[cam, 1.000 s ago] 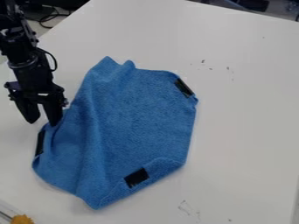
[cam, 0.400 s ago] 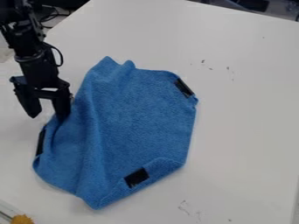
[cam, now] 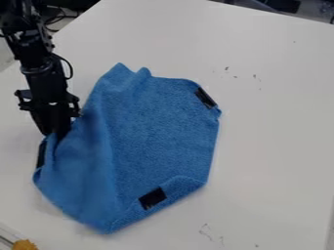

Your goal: Move the cloth to the left edge of the table

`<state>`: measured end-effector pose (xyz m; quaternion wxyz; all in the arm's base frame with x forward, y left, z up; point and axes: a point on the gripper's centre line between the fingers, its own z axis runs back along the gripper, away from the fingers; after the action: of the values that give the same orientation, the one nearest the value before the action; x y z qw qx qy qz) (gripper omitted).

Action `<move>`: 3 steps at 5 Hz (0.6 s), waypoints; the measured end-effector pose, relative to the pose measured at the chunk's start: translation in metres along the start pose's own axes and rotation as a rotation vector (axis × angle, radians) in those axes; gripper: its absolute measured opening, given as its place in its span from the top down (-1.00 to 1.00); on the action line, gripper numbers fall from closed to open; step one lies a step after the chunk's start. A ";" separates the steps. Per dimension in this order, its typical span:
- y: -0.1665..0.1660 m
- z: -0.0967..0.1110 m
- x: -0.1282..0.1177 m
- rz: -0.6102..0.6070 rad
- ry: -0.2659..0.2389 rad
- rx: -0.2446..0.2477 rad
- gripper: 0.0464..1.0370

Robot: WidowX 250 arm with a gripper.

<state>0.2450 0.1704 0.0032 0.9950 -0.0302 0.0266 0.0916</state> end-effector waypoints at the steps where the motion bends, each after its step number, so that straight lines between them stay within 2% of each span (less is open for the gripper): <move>1: 0.004 0.000 0.005 -0.007 -0.009 0.000 0.79; 2: 0.002 0.002 -0.001 0.004 0.020 0.022 0.97; 3: -0.003 0.009 -0.024 0.078 0.004 0.033 0.99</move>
<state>0.2223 0.1637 0.0140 0.9909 -0.0130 0.0313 0.1300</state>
